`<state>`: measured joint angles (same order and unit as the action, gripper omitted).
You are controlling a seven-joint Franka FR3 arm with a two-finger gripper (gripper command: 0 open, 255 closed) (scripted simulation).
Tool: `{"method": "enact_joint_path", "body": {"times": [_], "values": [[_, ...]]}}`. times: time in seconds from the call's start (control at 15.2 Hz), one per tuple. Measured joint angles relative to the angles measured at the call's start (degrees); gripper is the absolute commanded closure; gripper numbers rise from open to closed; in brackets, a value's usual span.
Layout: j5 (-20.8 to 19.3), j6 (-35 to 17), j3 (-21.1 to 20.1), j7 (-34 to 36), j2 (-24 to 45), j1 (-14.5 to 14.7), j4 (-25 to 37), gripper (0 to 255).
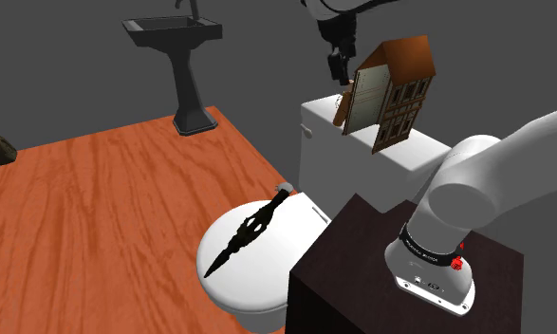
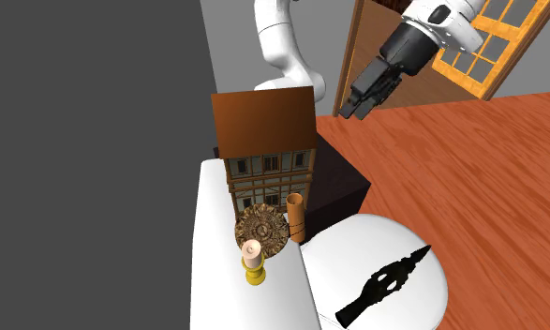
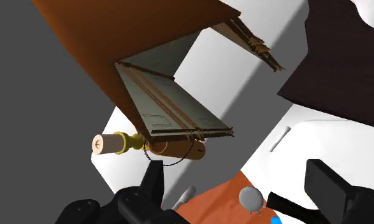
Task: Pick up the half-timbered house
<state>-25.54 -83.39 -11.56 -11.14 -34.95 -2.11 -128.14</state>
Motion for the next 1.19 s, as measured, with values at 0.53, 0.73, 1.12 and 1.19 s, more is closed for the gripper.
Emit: {"method": "enact_joint_path", "body": {"times": [0.53, 0.73, 1.12, 1.19], "values": [[-33.50, 6.51, -6.29, -16.57, 8.00, -2.22, -9.49, 0], [-34.99, 5.97, -6.48, -15.90, 8.46, -2.30, -11.49, 0], [-34.69, 4.89, -6.72, -13.06, 9.65, -2.25, -13.56, 255], [-34.69, 4.86, -6.71, -13.00, 9.70, -2.26, -13.59, 255]]}}
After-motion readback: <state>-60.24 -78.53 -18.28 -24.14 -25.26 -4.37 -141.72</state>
